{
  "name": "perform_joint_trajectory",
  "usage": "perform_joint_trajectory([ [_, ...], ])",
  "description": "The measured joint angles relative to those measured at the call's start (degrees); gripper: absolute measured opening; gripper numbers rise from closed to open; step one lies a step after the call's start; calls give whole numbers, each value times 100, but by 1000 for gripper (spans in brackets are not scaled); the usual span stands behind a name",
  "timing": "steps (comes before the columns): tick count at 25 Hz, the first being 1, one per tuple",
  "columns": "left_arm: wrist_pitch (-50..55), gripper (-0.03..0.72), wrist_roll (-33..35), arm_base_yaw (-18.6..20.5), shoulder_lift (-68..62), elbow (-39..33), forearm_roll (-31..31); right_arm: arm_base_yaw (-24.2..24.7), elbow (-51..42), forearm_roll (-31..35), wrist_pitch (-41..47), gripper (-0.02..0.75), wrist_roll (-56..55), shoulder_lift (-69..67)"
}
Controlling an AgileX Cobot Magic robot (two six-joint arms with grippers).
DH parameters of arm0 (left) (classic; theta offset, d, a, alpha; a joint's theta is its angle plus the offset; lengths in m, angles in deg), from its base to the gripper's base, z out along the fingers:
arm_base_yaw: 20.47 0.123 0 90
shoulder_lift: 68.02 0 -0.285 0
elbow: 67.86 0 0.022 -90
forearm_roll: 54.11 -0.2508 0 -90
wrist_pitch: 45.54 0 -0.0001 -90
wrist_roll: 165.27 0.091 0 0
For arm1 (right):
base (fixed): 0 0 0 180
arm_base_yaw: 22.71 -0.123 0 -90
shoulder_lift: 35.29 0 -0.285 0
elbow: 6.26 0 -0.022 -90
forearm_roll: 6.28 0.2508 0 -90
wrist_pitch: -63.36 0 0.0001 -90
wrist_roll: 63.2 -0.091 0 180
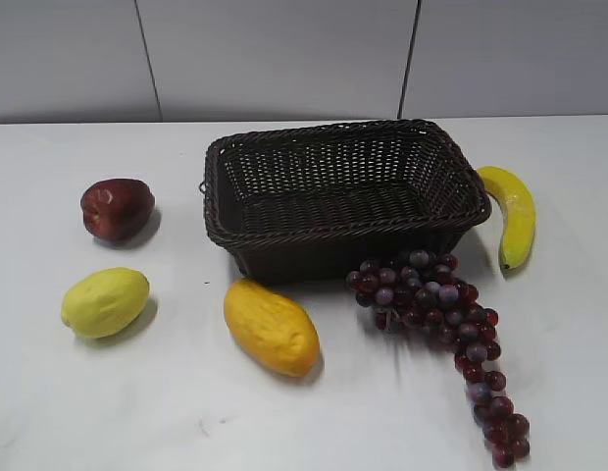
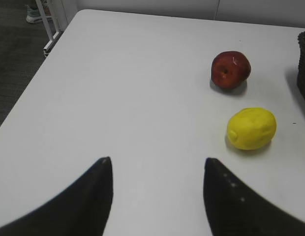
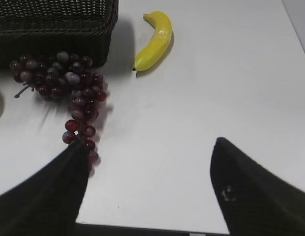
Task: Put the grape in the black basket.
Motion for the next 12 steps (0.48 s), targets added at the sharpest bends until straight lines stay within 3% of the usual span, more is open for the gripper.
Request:
perform_joint_trajectory([
  [6, 0, 552, 0, 0, 0, 0, 0, 0, 311, 117, 115, 587, -137, -1559],
  [12, 0, 552, 0, 0, 0, 0, 0, 0, 767, 881, 323, 587, -195, -3356],
])
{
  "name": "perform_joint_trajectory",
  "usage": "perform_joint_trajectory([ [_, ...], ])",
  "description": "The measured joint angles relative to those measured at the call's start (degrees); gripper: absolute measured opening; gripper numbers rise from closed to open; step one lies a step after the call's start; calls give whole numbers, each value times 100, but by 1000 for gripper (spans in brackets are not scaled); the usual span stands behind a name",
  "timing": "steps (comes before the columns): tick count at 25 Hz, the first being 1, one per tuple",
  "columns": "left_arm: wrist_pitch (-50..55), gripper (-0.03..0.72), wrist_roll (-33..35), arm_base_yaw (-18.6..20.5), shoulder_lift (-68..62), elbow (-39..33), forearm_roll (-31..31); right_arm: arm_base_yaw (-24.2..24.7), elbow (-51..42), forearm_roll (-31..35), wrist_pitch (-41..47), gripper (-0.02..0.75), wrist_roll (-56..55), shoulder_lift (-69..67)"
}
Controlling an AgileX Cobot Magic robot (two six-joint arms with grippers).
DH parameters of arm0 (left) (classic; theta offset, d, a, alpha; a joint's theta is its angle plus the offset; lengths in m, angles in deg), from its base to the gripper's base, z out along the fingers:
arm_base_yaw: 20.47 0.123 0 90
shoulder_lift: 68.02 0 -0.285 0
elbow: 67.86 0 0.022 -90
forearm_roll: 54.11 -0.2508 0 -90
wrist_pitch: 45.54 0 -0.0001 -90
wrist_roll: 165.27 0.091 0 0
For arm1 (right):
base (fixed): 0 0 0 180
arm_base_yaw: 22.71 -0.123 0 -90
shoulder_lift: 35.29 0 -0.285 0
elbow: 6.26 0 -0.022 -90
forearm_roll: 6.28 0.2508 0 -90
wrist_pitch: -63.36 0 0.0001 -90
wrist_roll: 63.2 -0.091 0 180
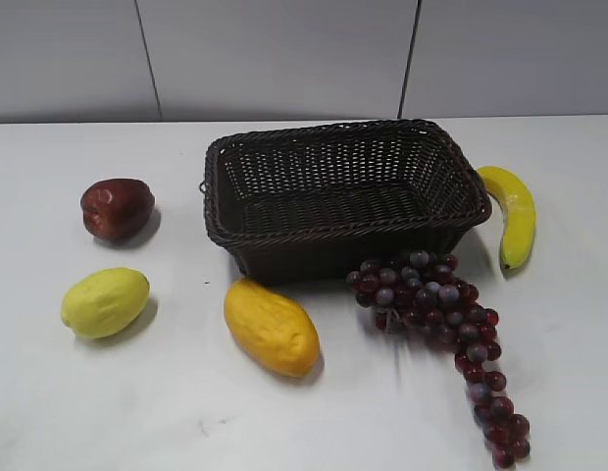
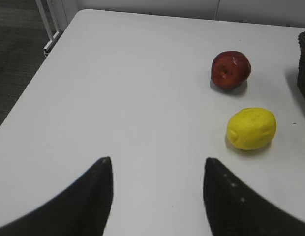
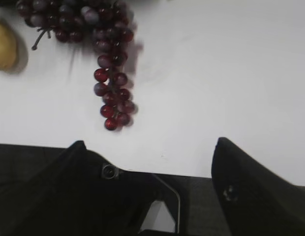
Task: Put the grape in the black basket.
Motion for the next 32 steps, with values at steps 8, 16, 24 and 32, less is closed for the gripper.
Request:
perform_joint_trajectory([
  [8, 0, 552, 0, 0, 0, 0, 0, 0, 667, 265, -86, 500, 825, -1784],
  [16, 0, 552, 0, 0, 0, 0, 0, -935, 1017, 73, -686, 480, 1181, -2952],
  [24, 0, 552, 0, 0, 0, 0, 0, -2230, 1023, -944, -1310, 480, 138, -4111],
  [32, 0, 552, 0, 0, 0, 0, 0, -2304, 1033, -729, -2001, 480, -145, -5510],
])
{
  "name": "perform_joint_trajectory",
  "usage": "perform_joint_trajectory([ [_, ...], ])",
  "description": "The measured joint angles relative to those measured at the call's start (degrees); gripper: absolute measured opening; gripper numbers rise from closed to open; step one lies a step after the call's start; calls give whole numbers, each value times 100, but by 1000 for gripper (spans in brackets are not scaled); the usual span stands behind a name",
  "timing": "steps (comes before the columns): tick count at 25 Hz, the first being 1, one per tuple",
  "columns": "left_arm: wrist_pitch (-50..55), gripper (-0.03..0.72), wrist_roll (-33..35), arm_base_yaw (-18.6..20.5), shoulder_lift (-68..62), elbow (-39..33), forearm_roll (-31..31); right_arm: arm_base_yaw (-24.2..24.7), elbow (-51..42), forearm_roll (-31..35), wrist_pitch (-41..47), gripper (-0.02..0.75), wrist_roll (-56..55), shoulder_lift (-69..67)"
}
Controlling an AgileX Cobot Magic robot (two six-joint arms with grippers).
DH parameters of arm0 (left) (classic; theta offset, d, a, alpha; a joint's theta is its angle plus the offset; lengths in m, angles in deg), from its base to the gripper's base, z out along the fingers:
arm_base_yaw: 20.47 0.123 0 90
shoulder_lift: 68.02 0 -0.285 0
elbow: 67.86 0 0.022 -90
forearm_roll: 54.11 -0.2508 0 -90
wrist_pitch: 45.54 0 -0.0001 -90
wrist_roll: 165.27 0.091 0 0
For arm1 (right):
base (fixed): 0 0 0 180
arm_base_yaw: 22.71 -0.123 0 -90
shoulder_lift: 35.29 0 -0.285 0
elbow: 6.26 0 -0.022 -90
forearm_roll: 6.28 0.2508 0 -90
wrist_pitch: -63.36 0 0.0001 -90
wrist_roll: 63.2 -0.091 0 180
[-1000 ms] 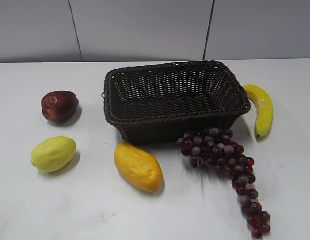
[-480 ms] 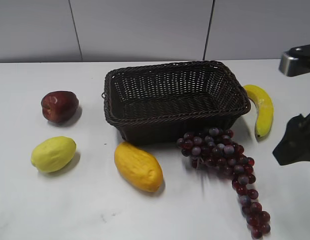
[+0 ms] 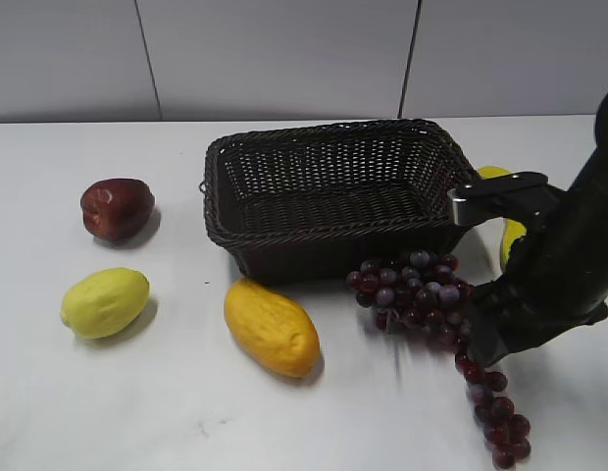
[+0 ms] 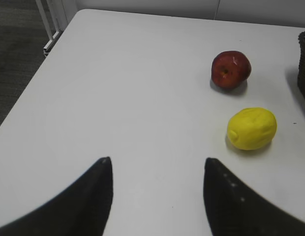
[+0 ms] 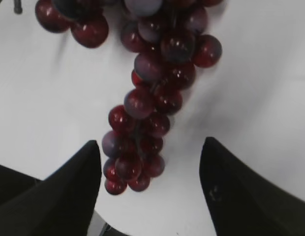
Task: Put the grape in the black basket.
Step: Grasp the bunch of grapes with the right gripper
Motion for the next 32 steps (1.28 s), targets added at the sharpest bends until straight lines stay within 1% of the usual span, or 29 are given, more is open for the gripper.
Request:
perform_joint_trajectory([
  [3, 0, 552, 0, 0, 0, 0, 0, 0, 0, 176, -282, 480, -4, -357],
  [10, 0, 552, 0, 0, 0, 0, 0, 0, 5, 215, -555, 478, -15, -1075],
  [12, 0, 552, 0, 0, 0, 0, 0, 0, 5, 232, -588, 458, -20, -1204],
  [13, 0, 552, 0, 0, 0, 0, 0, 0, 5, 237, -595, 433, -20, -1219],
  [15, 0, 552, 0, 0, 0, 0, 0, 0, 5, 244, -607, 354, -20, -1224],
  [17, 0, 552, 0, 0, 0, 0, 0, 0, 5, 244, -607, 225, -20, -1224],
  [18, 0, 552, 0, 0, 0, 0, 0, 0, 5, 244, -607, 201, -20, -1224],
  [24, 0, 552, 0, 0, 0, 0, 0, 0, 5, 233, -437, 202, -20, -811],
  [27, 0, 552, 0, 0, 0, 0, 0, 0, 5, 208, -212, 202, -20, -220],
  [32, 0, 552, 0, 0, 0, 0, 0, 0, 0, 209, -31, 194, -20, 1156],
])
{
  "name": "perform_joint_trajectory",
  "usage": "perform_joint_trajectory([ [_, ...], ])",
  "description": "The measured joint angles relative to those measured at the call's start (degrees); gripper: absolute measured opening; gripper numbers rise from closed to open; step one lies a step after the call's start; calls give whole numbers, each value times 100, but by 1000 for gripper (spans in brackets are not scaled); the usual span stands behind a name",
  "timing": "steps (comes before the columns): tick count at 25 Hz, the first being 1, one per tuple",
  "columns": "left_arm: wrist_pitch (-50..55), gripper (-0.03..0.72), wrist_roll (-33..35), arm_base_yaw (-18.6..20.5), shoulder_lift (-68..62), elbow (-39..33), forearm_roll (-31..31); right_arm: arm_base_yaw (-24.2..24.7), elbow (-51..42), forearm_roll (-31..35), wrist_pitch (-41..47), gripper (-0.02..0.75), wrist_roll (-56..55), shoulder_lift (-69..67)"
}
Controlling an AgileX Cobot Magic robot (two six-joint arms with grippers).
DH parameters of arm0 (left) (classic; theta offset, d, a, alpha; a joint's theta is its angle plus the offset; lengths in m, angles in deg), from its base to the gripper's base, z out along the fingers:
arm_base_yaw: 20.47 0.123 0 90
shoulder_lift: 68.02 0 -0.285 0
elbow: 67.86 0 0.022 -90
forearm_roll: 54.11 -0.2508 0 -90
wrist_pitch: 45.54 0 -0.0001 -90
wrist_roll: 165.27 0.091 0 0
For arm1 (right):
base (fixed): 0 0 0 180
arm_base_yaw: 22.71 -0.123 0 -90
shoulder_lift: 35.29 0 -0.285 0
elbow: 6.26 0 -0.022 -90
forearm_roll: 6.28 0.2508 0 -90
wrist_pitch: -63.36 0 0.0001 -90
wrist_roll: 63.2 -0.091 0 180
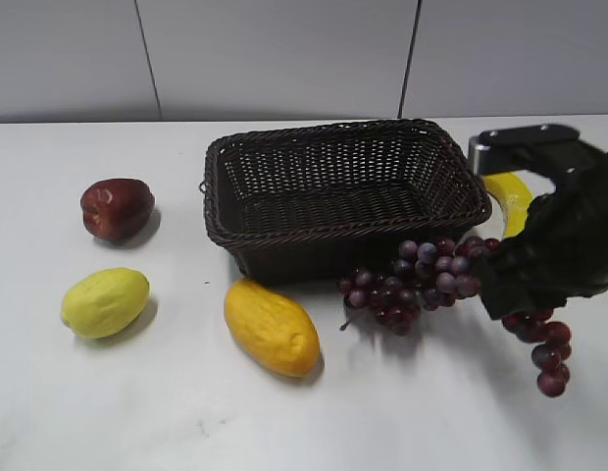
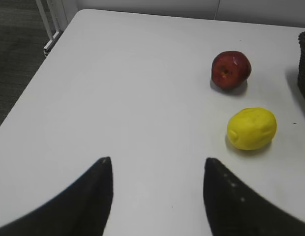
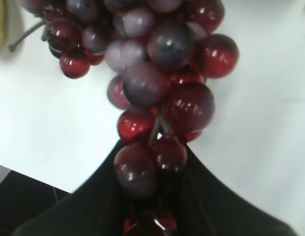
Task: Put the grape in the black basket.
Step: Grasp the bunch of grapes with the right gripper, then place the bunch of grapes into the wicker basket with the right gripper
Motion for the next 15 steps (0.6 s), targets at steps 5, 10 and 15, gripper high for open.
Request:
perform_joint_trajectory([
  [5, 0, 552, 0, 0, 0, 0, 0, 0, 148, -75, 83, 181, 0, 1115],
  [10, 0, 552, 0, 0, 0, 0, 0, 0, 729, -179, -205, 142, 0, 1647],
  [15, 0, 552, 0, 0, 0, 0, 0, 0, 1338, -302, -1014, 140, 0, 1571],
])
